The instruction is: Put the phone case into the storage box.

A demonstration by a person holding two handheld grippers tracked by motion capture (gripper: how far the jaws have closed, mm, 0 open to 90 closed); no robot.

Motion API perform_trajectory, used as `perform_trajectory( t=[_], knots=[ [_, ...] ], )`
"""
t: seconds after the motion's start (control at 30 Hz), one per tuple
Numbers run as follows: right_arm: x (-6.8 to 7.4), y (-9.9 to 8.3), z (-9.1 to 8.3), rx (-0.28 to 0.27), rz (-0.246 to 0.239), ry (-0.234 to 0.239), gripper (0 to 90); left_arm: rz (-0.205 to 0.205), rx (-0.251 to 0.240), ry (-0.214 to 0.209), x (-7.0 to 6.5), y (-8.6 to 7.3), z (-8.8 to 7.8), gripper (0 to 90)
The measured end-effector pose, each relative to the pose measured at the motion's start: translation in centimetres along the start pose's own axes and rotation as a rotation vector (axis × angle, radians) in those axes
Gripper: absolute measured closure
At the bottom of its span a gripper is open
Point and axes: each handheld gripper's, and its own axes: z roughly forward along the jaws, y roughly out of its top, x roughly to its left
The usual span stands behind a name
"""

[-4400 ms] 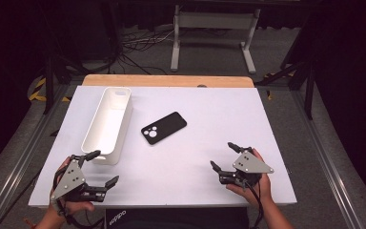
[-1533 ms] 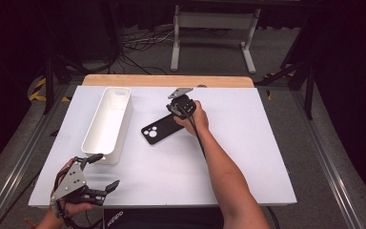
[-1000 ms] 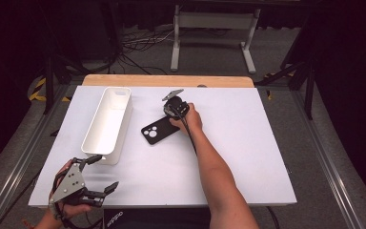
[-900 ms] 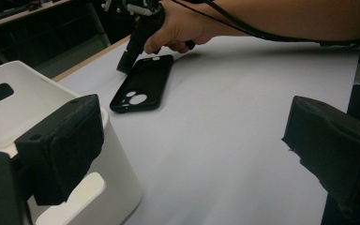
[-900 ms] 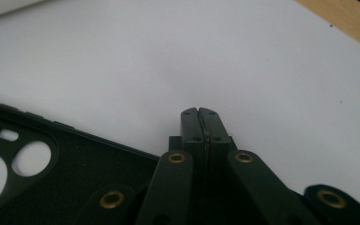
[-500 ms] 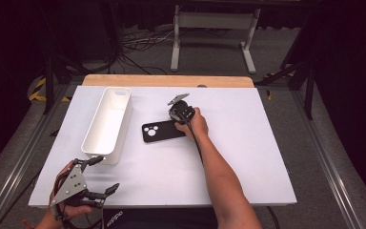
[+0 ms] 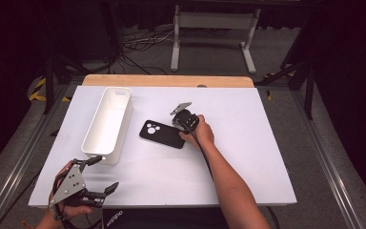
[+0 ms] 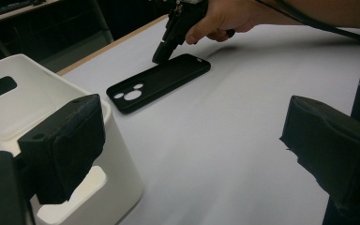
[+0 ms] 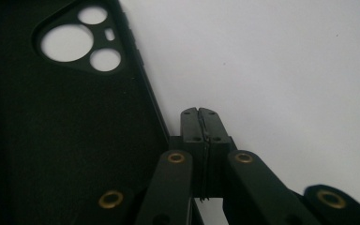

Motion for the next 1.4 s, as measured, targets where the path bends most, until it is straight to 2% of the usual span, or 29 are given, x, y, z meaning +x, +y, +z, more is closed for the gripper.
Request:
perform_trajectory(
  t=[0.1,0.5,0.7,0.93,1.07,1.3,1.4],
  knots=[
    [0.5,-0.5,-0.4,-0.007,0.012,0.012,90.0,0.000,0.001,0.002,0.0,0.0,0.0,7.1],
    [2.1,-2.2,-2.4,0.002,-0.025,0.053,90.0,-0.009,-0.006,0.008,0.1,0.0,-0.2,7.2],
    [2.9,-2.6,-3.0,-0.001,-0.039,0.074,90.0,-0.004,-0.002,0.010,0.2,0.0,-0.2,7.2],
    [3.8,-3.1,-3.5,-0.013,-0.057,0.102,90.0,-0.019,0.002,0.004,0.2,-0.1,0.0,7.2],
    [4.1,-3.3,-3.7,-0.017,-0.059,0.111,90.0,-0.032,-0.009,-0.003,0.1,0.0,0.0,7.2],
    [4.3,-3.6,-3.8,-0.033,-0.052,0.126,90.0,-0.021,-0.001,-0.005,0.2,0.1,0.0,7.1],
    [4.1,-3.5,-3.8,-0.040,-0.060,0.120,86.4,-0.020,0.000,-0.003,0.2,0.1,0.0,7.1]
  ],
)
